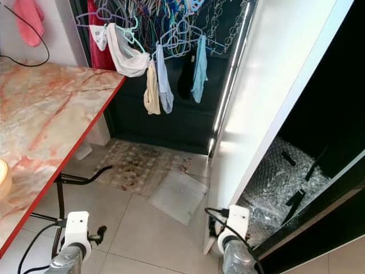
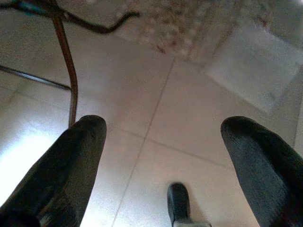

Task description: Restocking fridge

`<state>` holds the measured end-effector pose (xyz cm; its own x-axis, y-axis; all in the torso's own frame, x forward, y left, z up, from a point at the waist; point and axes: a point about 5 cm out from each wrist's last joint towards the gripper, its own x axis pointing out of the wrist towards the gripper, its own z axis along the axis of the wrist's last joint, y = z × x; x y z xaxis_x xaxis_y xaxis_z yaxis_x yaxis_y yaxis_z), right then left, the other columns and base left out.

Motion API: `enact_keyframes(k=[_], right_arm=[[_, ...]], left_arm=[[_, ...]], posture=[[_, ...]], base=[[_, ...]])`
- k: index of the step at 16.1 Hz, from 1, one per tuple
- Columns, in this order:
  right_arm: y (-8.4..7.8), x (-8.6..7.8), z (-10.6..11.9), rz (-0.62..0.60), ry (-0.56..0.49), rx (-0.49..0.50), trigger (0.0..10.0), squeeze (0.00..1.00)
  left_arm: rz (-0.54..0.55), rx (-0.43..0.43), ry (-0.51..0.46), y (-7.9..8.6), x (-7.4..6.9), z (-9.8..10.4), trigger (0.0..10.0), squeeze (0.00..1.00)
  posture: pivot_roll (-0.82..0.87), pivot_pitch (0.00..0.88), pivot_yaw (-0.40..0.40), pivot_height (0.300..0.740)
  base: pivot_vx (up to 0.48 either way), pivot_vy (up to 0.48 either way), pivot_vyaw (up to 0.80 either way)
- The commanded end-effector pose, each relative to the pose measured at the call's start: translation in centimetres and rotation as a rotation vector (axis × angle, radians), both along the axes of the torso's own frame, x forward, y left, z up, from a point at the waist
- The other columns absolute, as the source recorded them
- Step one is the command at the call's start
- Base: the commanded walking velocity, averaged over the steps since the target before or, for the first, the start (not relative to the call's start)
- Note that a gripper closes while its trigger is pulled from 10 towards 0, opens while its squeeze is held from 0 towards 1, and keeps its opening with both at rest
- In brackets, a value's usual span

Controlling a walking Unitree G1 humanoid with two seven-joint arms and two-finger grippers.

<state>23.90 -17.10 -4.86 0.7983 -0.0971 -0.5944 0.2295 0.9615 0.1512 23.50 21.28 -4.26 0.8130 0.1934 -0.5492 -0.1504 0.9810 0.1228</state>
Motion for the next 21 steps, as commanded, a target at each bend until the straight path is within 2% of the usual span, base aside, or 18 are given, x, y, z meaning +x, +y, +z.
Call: enact_keyframes(k=[1, 2, 3, 4, 5, 6, 7, 8, 10, 13, 14, 16, 17, 18, 20, 21], right_arm=[[-0.4, 0.1, 0.3, -0.034, -0.052, -0.014, 10.0, 0.0], [-0.5, 0.2, 0.5, -0.039, -0.076, -0.023, 10.0, 0.0], [-0.6, 0.2, 0.7, -0.044, -0.107, -0.019, 10.0, 0.0], [-0.6, 0.3, 0.9, -0.046, -0.126, -0.019, 10.0, 0.0], [-2.0, 1.6, 2.2, -0.059, -0.199, -0.035, 10.0, 0.0], [-5.7, 4.9, 6.2, -0.087, -0.358, -0.079, 10.0, 0.0], [-7.1, 6.3, 8.3, -0.095, -0.435, -0.102, 10.0, 0.0], [-7.0, 6.6, 8.8, -0.098, -0.461, -0.119, 10.0, 0.0], [-6.9, 6.6, 8.9, -0.107, -0.47, -0.146, 10.0, 0.0], [-7.0, 7.0, 10.7, -0.119, -0.609, -0.15, 10.0, 0.0], [-7.0, 6.8, 10.4, -0.094, -0.6, -0.139, 10.0, 0.0], [-6.6, 5.6, 8.2, -0.054, -0.486, -0.101, 10.0, 0.0], [-6.0, 3.5, 5.1, 0.011, -0.324, -0.082, 10.0, 0.0], [-5.4, 1.6, 3.0, 0.075, -0.209, -0.082, 10.0, 0.0], [-4.8, -1.9, 0.3, 0.165, -0.077, -0.087, 10.0, 0.0], [-5.0, -4.5, -1.2, 0.162, -0.004, -0.085, 10.0, 0.0]], left_arm=[[0.025, -0.005, -0.028, -0.1, -0.2, 0.0, 10.0, 0.0], [0.027, -0.003, -0.144, -0.2, 2.0, 1.9, 10.0, 0.0], [0.007, 0.012, -0.368, -0.7, 6.8, 6.8, 10.0, 0.0], [-0.011, 0.016, -0.453, -1.0, 8.5, 9.0, 10.0, 0.0], [-0.031, 0.011, -0.478, -1.1, 9.0, 9.6, 10.0, 0.0], [-0.059, 0.013, -0.499, -1.3, 9.4, 10.2, 10.0, 0.0], [-0.096, 0.022, -0.53, -1.7, 9.7, 10.8, 10.0, 0.0], [-0.128, 0.035, -0.559, -2.1, 10.1, 11.4, 10.0, 0.0], [-0.146, 0.046, -0.591, -2.3, 10.3, 12.0, 10.0, 0.0], [-0.155, 0.091, -0.681, -1.8, 9.7, 12.8, 10.0, 0.0], [-0.158, 0.068, -0.66, -2.0, 9.6, 12.3, 10.0, 0.0], [-0.148, 0.051, -0.602, -1.9, 8.8, 10.9, 10.0, 0.0], [-0.148, 0.054, -0.54, -1.7, 7.7, 9.2, 10.0, 0.0], [-0.172, 0.067, -0.504, -1.7, 6.8, 8.3, 10.0, 0.0], [-0.209, 0.087, -0.452, -1.9, 5.1, 6.6, 10.0, 0.0], [-0.193, 0.076, -0.402, -1.7, 3.7, 5.2, 10.0, 0.0]], posture=[[-0.03, 0.0, -0.051, 0.74], [-0.03, 0.0, -0.052, 0.74], [-0.03, 0.0, -0.055, 0.74], [-0.03, 0.0, -0.055, 0.74], [-0.03, 0.0, -0.057, 0.74], [-0.04, 0.0, -0.054, 0.74], [-0.04, 0.0, -0.049, 0.74], [-0.06, 0.0, -0.036, 0.74], [-0.08, 0.0, -0.018, 0.74], [-0.13, 0.0, 0.007, 0.74], [-0.13, 0.0, 0.002, 0.74], [-0.14, 0.0, 0.007, 0.74], [-0.14, 0.0, -0.001, 0.74], [-0.13, 0.0, -0.009, 0.74], [-0.15, 0.0, -0.026, 0.74], [-0.16, 0.012, -0.035, 0.74]], base=[[0.0, 0.0, 0.0], [0.0, 0.0, 0.0], [0.0, 0.0, 0.0], [0.0, 0.0, 0.0], [0.0, 0.0, 0.0], [0.0, 0.0, 0.0], [0.0, 0.0, 0.0], [0.0, 0.0, 0.0], [0.0, 0.0, 0.0], [0.0, 0.0, 0.0], [0.0, 0.0, 0.0], [0.0, 0.0, 0.0], [0.0, 0.0, 0.0], [0.0, 0.0, 0.0], [0.0, 0.0, 0.0], [0.0, 0.0, 0.0]])
